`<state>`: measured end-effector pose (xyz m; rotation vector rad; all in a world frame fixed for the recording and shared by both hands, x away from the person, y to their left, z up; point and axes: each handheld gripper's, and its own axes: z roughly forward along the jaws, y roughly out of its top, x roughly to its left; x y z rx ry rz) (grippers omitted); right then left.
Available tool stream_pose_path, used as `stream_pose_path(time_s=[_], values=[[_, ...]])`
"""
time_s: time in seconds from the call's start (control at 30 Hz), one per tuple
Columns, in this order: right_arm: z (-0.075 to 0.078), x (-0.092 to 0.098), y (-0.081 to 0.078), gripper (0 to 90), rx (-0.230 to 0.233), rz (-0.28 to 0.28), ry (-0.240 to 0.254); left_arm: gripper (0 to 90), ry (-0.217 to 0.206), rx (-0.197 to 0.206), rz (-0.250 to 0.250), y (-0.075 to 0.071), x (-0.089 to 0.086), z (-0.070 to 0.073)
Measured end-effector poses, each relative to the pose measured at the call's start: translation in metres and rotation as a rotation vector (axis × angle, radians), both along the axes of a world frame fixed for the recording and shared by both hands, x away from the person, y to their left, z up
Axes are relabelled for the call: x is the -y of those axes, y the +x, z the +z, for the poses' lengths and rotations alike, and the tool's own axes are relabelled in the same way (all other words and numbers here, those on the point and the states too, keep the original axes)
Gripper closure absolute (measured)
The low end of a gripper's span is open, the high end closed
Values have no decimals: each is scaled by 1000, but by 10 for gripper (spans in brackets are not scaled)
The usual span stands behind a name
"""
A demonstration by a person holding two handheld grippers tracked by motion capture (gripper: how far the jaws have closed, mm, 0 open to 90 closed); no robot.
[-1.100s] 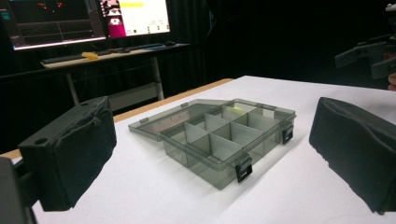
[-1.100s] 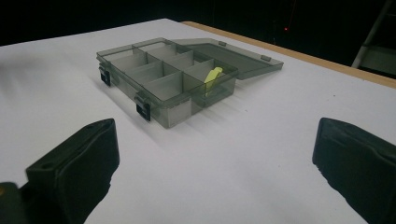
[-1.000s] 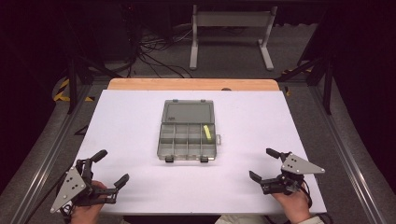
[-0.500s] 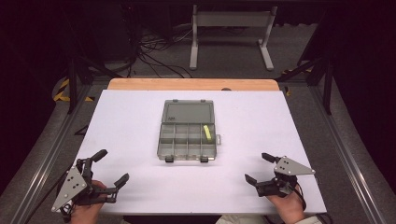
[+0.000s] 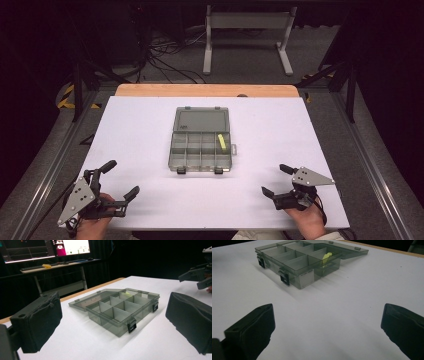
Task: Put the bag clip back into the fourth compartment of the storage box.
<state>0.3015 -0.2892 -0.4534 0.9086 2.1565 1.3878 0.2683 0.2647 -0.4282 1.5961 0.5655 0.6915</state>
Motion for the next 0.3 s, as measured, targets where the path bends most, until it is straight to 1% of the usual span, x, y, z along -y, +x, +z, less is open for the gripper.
stream_pose_path(time_s=[0.13,0.3], values=[[1,0,0,0,2,-1,3,11,0,-6,1,0,0,0],[1,1,-1,0,9,-2,4,11,0,-2,2,0,0,0]])
